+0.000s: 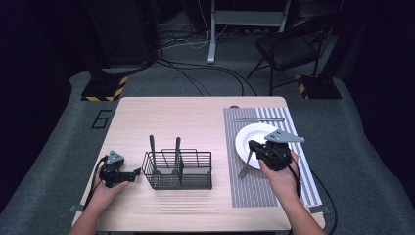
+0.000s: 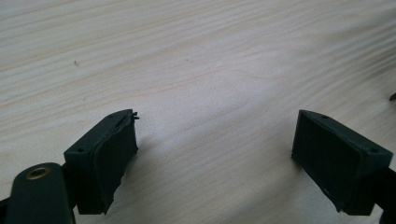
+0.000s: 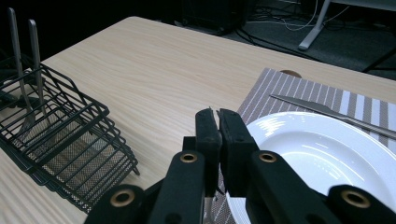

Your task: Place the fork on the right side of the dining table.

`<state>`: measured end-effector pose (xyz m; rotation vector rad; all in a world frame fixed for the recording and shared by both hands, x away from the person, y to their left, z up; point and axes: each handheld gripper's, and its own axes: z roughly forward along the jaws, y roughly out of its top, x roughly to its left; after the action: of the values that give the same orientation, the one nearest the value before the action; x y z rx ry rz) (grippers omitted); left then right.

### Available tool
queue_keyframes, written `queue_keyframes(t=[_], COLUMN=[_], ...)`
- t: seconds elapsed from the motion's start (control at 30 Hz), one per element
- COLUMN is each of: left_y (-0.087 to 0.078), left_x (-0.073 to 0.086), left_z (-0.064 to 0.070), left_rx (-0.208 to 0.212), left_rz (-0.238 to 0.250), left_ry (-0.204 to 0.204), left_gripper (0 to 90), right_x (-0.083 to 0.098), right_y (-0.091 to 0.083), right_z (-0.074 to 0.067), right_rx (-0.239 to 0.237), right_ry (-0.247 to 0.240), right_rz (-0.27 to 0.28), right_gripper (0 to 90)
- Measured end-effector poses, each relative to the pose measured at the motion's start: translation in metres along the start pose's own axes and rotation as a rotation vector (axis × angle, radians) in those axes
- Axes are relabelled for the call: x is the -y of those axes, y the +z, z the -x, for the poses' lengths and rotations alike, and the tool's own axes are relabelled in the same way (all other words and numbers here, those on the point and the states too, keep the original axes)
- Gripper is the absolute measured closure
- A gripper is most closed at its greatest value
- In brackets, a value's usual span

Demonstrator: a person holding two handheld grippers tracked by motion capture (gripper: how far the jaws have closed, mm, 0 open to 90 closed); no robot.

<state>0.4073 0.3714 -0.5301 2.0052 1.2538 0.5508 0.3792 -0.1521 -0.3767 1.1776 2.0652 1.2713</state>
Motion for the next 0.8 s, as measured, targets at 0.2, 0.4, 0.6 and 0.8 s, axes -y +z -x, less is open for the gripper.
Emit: queue_keyframes(t=[0.2, 0.4, 0.6, 0.8], left_y=[0.0, 0.0, 0.0, 0.0], left_x=[0.0, 0.0, 0.0, 0.0], left_z=[0.0, 0.0, 0.0, 0.0], left_rx=[0.0, 0.0, 0.0, 0.0], left_rz=[0.0, 0.0, 0.0, 0.0], left_ry=[0.0, 0.0, 0.0, 0.0], left_gripper=[13.7, 13.7, 13.7, 13.7], right_x=[0.006, 0.012, 0.02, 0.027], right_y=[-0.006, -0.01, -0.014, -0.017], right_z=[0.006, 0.015, 0.028, 0.037], right_rx=[0.013, 0.03, 0.045, 0.052], right_ry=[0.047, 0.088, 0.138, 0.194], right_rz=[0.011, 0.023, 0.035, 0.044], right_gripper=[86.7, 86.3, 85.6, 85.2])
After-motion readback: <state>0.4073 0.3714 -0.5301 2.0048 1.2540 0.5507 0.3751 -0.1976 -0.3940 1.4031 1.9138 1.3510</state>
